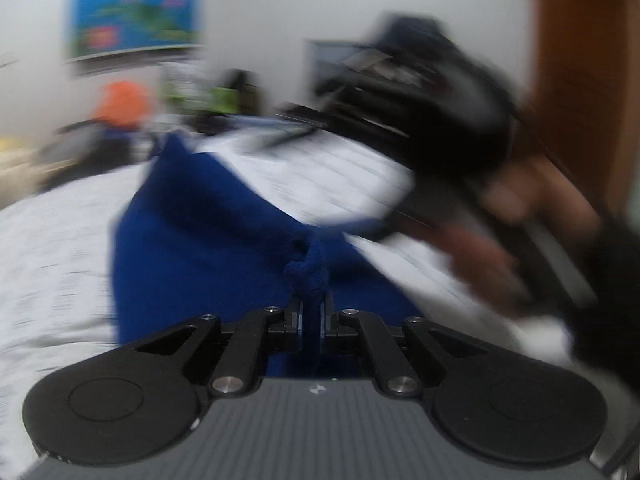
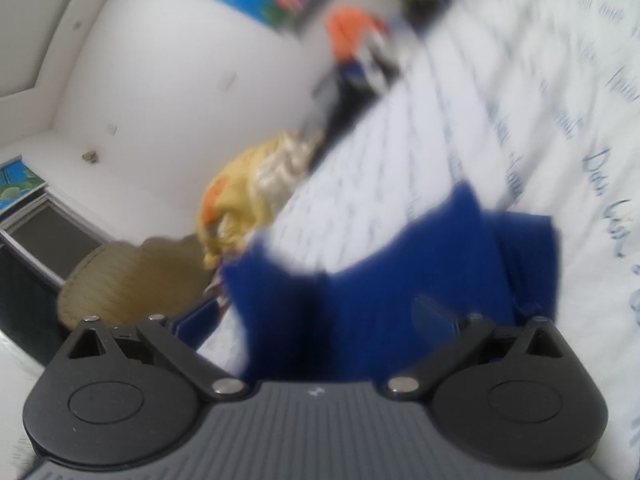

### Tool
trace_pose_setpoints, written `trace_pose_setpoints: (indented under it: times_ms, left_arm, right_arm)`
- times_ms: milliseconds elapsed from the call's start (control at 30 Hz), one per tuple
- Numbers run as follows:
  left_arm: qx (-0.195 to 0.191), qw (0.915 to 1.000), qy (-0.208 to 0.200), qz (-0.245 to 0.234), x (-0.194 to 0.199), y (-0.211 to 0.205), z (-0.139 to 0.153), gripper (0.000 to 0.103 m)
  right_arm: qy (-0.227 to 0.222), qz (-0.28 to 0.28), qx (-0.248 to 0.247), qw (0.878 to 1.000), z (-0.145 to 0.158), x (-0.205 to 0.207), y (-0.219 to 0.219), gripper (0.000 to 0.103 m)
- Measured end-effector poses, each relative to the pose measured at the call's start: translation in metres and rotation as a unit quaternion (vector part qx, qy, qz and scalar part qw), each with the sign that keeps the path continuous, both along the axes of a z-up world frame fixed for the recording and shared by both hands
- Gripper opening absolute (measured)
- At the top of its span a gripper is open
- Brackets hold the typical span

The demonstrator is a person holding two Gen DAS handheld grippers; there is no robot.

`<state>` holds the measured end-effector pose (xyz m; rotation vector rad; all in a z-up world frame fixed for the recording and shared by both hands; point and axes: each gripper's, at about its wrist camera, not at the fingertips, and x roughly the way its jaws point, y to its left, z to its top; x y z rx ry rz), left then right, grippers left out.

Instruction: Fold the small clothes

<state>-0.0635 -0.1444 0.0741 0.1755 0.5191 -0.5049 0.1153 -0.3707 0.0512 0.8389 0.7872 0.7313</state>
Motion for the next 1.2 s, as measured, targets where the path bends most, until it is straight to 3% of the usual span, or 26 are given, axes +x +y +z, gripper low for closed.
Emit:
trace_pose_setpoints:
  times_ms: [133, 233, 300, 333, 367, 433, 500, 567, 600, 633, 667, 700, 733, 767, 800, 867, 933, 1000, 1100, 1133, 1167, 1200]
  left_arm:
    - [0.008, 0.9997, 0.017, -0.016, -0.008, -0.015, -0.021, 0.007]
    - [-0.006, 0.9995, 0.024, -0.019, -0.008, -0.009, -0.02, 0.007]
    - [-0.007, 0.9995, 0.018, -0.025, -0.011, -0.01, -0.017, 0.007]
    - [-0.007, 0.9995, 0.015, -0.028, -0.012, -0.014, -0.015, 0.006]
    - [-0.006, 0.9993, 0.013, -0.034, -0.013, -0.019, -0.014, 0.006]
    - [-0.007, 0.9988, 0.017, -0.045, -0.013, -0.031, -0.018, 0.006]
    - [-0.001, 0.9974, 0.041, -0.06, -0.006, -0.042, -0.029, 0.006]
    - [0.006, 0.9969, 0.052, -0.059, -0.002, -0.044, -0.04, 0.011]
    - [-0.005, 0.9969, 0.048, -0.062, -0.004, -0.038, -0.039, 0.013]
    - [-0.012, 0.9965, 0.048, -0.067, -0.005, -0.028, -0.035, 0.025]
    - [-0.024, 0.9958, 0.048, -0.074, -0.005, -0.015, -0.029, 0.048]
    - [-0.038, 0.9954, 0.044, -0.077, -0.004, 0.0, -0.023, 0.062]
    - [-0.048, 0.996, 0.031, -0.069, -0.004, 0.017, -0.017, 0.086]
    - [-0.053, 0.997, 0.013, -0.054, -0.002, 0.034, -0.012, 0.097]
    - [-0.053, 0.9979, 0.001, -0.037, 0.006, 0.047, -0.008, 0.099]
    - [-0.046, 0.9988, 0.003, 0.014, 0.033, 0.072, -0.004, 0.097]
    - [-0.076, 0.9934, 0.046, 0.072, 0.077, 0.098, -0.005, 0.092]
    - [-0.13, 0.9781, 0.12, 0.11, 0.13, 0.119, -0.014, 0.085]
    - [-0.178, 0.9548, 0.21, 0.113, 0.191, 0.124, -0.031, 0.063]
    - [-0.173, 0.9537, 0.22, 0.11, 0.206, 0.121, -0.035, 0.042]
    - [-0.16, 0.9571, 0.214, 0.112, 0.217, 0.117, -0.037, 0.019]
    - [-0.151, 0.9601, 0.207, 0.113, 0.22, 0.115, -0.038, 0.019]
  right_arm:
    - [0.048, 0.015, -0.038, 0.998, -0.017, 0.017, 0.011, 0.103]
    - [0.033, 0.013, -0.043, 0.998, -0.023, 0.017, 0.013, 0.099]
    - [0.022, 0.0, -0.081, 0.996, -0.018, 0.016, 0.016, 0.06]
    - [0.019, -0.004, -0.107, 0.994, -0.015, 0.018, 0.018, 0.025]
    - [0.016, -0.003, -0.12, 0.993, -0.011, 0.02, 0.017, 0.019]
    - [-0.008, 0.003, -0.136, 0.991, -0.003, 0.021, 0.014, 0.019]
    - [-0.029, -0.008, -0.202, 0.979, -0.001, 0.024, 0.012, 0.019]
    - [-0.021, -0.012, -0.222, 0.975, -0.012, 0.029, 0.005, 0.017]
    - [-0.015, -0.012, -0.199, 0.98, -0.017, 0.028, -0.002, 0.017]
    - [-0.003, -0.021, -0.18, 0.983, -0.018, 0.025, -0.007, 0.018]
    - [0.005, -0.033, -0.165, 0.986, -0.016, 0.021, -0.014, 0.027]
    - [0.0, -0.047, -0.151, 0.987, -0.011, 0.014, -0.019, 0.035]
    - [-0.016, -0.065, -0.143, 0.987, -0.005, 0.008, -0.024, 0.068]
    - [-0.034, -0.088, -0.144, 0.985, 0.0, 0.001, -0.03, 0.103]
    - [-0.048, -0.108, -0.152, 0.981, 0.004, -0.004, -0.033, 0.103]
    - [-0.036, -0.091, -0.18, 0.979, 0.0, 0.005, -0.028, 0.103]
    - [-0.003, -0.07, -0.199, 0.978, -0.012, 0.018, -0.015, 0.103]
    - [-0.015, -0.054, -0.212, 0.976, -0.019, 0.021, -0.002, 0.103]
    - [-0.039, -0.049, -0.22, 0.973, -0.021, 0.026, 0.017, 0.102]
    - [-0.048, -0.051, -0.225, 0.972, -0.022, 0.027, 0.022, 0.092]
    - [-0.057, -0.057, -0.243, 0.967, -0.022, 0.027, 0.027, 0.061]
    - [-0.058, -0.067, -0.267, 0.96, -0.022, 0.027, 0.03, 0.037]
